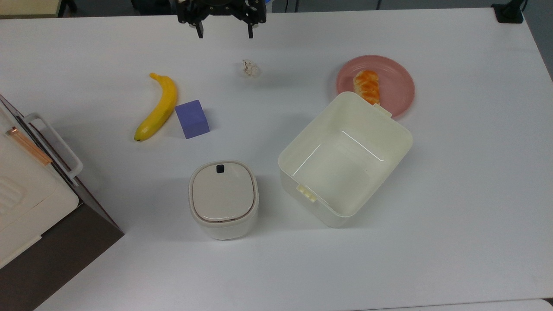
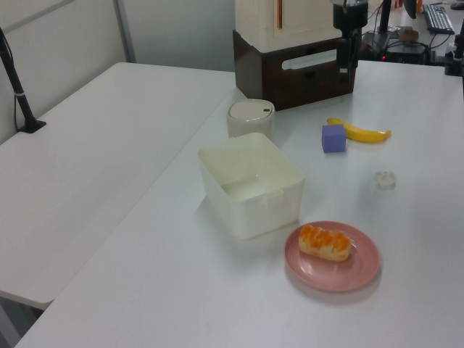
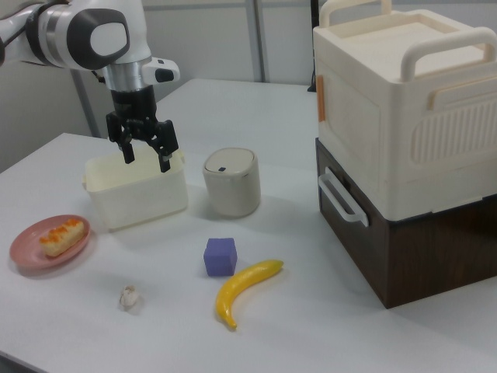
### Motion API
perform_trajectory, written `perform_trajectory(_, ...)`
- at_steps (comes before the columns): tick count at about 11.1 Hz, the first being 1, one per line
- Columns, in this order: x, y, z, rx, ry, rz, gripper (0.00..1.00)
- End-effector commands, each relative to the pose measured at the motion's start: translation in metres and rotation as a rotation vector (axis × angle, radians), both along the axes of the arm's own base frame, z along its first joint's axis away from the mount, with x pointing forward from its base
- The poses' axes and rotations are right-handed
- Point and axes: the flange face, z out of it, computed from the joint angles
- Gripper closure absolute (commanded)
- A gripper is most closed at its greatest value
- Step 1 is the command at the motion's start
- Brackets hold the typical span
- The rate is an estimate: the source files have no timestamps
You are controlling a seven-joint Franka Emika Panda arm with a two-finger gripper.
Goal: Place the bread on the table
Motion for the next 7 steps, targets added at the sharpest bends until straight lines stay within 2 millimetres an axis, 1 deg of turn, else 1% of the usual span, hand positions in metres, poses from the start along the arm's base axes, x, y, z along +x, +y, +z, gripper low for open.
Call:
perform_trajectory(1, 0.0052, -0.0246, 0.0173, 0.018, -0.022, -0.051, 0.00)
perform_trajectory(2, 0.0049, -0.0257, 0.0188, 0.020, -0.028, -0.053, 0.00)
perform_trajectory(4, -0.0006, -0.0208, 0.0217, 0.025, -0.030, -0.040, 0.00)
perform_trajectory(6, -0.0019, -0.0227, 0.0192, 0.024, -0.025, -0.038, 0.00)
perform_trajectory(7, -0.0029, -0.0186, 0.0199, 0.025, -0.024, -0.027, 0.00)
